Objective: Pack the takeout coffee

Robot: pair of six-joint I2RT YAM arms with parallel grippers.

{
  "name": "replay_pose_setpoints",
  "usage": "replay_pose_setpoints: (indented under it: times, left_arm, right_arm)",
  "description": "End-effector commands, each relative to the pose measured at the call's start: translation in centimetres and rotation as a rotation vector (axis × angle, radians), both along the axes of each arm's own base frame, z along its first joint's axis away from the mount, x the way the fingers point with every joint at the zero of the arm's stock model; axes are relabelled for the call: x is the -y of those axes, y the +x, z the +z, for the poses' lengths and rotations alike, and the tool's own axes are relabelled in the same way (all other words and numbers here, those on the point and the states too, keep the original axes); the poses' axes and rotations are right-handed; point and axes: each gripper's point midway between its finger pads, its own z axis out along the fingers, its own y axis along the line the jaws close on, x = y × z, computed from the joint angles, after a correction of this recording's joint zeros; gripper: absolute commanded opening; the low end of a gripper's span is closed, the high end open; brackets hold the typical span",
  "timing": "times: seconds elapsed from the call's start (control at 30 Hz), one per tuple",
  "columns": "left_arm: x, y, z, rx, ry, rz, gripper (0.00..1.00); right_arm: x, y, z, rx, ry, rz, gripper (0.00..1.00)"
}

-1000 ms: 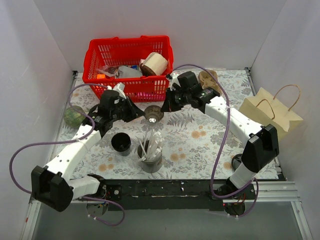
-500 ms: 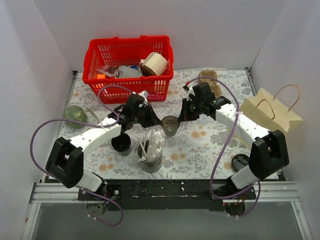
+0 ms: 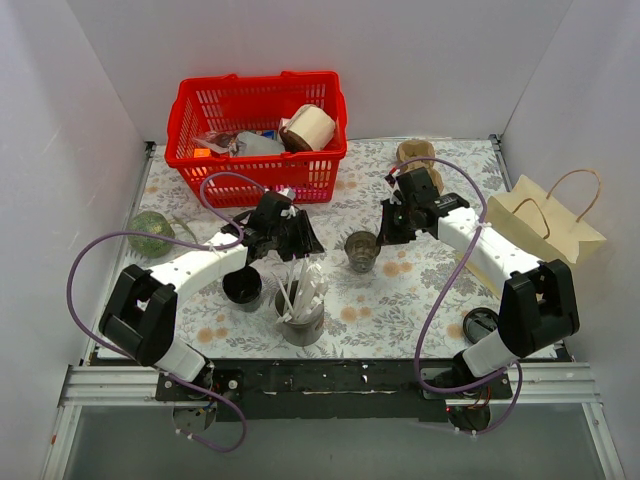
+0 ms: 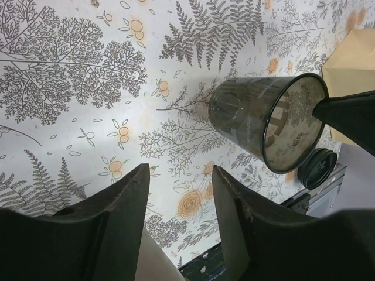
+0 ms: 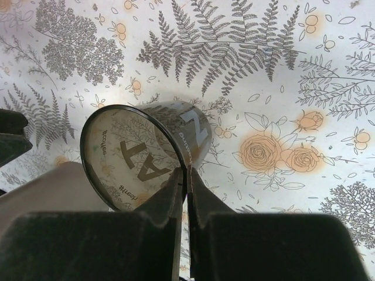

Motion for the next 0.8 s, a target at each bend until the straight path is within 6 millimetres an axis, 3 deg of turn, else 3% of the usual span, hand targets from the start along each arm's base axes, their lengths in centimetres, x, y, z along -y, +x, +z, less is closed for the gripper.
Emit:
replay_pose_setpoints:
  times: [0.0,0.1,0.2,0.43,0.53,0.57,0.77]
  left_arm:
    - [-0.3,0.0,0.4,0.02,0.015,-0.014,0.5]
    - [0.0,0.1,1.3,0.038,-0.001,-0.028,0.67]
    - [0.3,0.2,2.6,0.069,-0.02,-0.043,0.98]
    - [0.7,0.6,6.6,0.169,-0.064,-0.073,0.98]
    - [0.5,0.8,8.4,0.222,-0.07,-0.072,0.98]
    - [0.3,0.9,8.9,0.237,-0.069,-0.068,0.98]
    - [-1.8,0.8,10.4,0.319,-0.034,0.004,0.98]
  right_arm:
    - [0.9,0.0,0.5,0.017,-0.018,-0.041,0.09]
    - [1.2,-0.1,0.2,0.009,-0.025,-0.051,0.1]
    - [1.7,-0.1,-0.4,-0.001,-0.033,-0.067,0.1]
    - [2.4,-0.1,-0.7,-0.006,-0.033,-0.1,0.2]
    - [3.1,-0.1,-0.7,-0.008,-0.039,-0.123,0.4]
    - [3.2,-0.2,-0.6,-0.004,-0.04,-0.125,0.53]
    - [5.9,-0.1,1.6,0.046,-0.1,-0.223,0.75]
